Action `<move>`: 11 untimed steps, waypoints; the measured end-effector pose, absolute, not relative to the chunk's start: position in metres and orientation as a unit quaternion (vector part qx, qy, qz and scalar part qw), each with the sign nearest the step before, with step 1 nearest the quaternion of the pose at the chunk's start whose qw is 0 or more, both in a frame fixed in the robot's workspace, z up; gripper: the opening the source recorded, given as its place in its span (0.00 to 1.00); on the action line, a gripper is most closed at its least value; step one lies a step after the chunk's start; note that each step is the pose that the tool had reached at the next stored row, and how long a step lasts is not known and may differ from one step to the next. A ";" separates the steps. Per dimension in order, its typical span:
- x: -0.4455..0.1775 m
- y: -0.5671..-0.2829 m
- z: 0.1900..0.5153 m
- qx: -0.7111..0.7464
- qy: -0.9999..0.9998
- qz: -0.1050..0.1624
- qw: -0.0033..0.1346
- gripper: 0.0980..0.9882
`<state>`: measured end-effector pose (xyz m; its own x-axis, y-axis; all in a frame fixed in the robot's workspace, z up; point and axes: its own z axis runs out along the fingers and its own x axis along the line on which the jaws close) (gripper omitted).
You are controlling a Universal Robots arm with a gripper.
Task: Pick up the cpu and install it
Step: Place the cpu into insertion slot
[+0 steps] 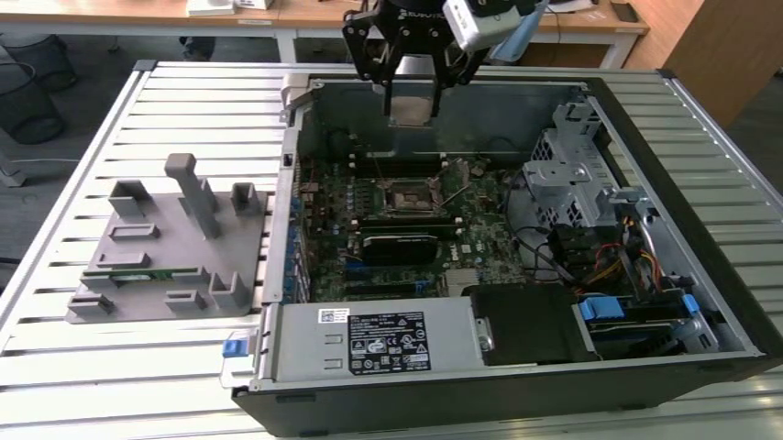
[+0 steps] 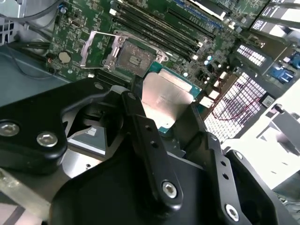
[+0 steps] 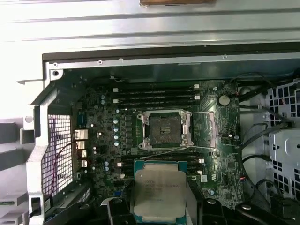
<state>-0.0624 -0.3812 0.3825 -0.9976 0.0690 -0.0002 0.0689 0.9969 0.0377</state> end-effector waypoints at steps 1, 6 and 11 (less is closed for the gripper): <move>-0.062 -0.381 0.382 0.041 0.999 0.019 0.001 0.48; -0.062 -0.381 0.382 0.077 0.997 0.019 0.002 0.48; -0.062 -0.380 0.381 0.108 0.994 0.018 0.002 0.48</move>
